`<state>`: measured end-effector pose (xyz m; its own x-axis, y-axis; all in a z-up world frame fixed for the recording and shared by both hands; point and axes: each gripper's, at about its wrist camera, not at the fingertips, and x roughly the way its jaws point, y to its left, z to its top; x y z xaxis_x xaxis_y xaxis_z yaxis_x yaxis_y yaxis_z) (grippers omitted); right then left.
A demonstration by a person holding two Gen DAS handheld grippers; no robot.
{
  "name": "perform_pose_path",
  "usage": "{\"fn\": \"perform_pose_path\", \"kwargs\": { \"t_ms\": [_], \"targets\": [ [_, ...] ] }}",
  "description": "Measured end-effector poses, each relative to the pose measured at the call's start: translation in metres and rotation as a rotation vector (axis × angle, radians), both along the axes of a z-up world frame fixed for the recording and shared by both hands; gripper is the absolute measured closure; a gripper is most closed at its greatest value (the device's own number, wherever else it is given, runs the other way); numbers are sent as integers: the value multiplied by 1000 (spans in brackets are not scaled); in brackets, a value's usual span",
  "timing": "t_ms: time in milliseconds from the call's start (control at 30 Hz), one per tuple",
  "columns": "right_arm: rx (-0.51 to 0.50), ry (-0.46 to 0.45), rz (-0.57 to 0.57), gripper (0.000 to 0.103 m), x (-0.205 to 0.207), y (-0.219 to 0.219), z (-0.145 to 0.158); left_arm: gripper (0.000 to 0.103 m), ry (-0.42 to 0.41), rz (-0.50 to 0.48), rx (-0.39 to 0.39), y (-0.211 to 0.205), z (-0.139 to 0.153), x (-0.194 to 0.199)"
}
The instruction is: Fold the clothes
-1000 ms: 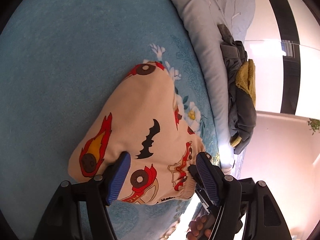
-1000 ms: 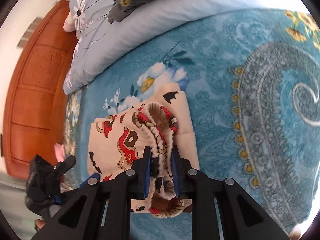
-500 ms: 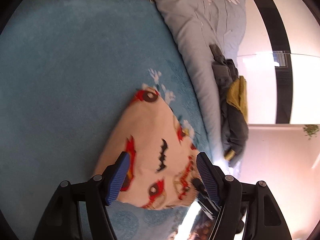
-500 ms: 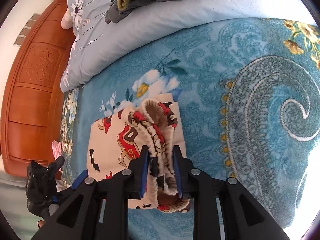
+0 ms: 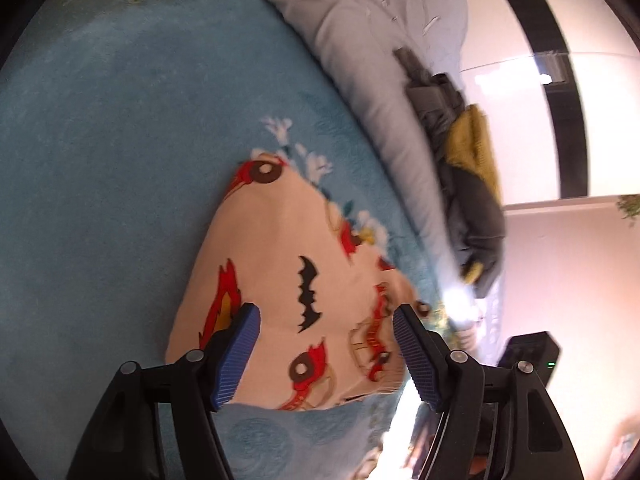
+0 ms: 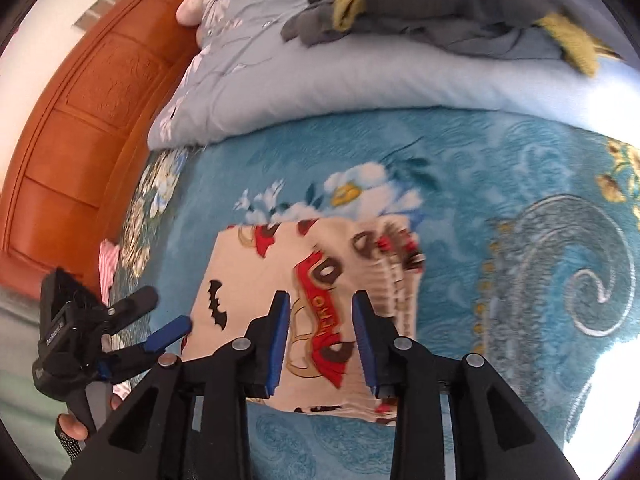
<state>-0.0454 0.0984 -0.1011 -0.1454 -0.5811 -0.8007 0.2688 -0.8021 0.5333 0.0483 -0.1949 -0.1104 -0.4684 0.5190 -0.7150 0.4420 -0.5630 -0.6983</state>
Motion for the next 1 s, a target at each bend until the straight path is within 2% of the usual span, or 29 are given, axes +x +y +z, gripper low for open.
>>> {"fn": "perform_pose_path", "kwargs": {
  "t_ms": [67, 167, 300, 400, 467, 533, 633, 733, 833, 1000],
  "targets": [
    [-11, -2, -24, 70, 0, 2, -4, 30, -35, 22, -12, -3, -5, 3],
    [-25, -33, -68, 70, -3, 12, -15, 30, -65, 70, 13, -11, -13, 6],
    [-17, -51, -69, 70, -4, 11, -29, 30, -90, 96, 31, -15, -18, 6],
    [-11, -53, -68, 70, -5, 9, -28, 30, -62, 98, 53, -16, -14, 9],
    [-24, -56, -70, 70, -6, 11, -23, 30, 17, 126, 106, -22, -8, 16],
    [-52, -40, -77, 68, -3, 17, -16, 28, 76, 187, 139, -32, -3, 28],
    [-77, -19, -111, 64, 3, 37, -10, 20, 83, 273, 215, -53, -10, 42],
    [-107, -42, -166, 63, 8, 61, -13, 19, 15, 274, 184, -69, -23, 39],
    [-125, -98, -194, 63, 11, 75, -27, 18, -47, 199, 84, -75, -35, 28],
    [-191, -176, -224, 63, 14, 80, -51, 13, -43, 40, 107, -65, -44, 8]
  ]
}}
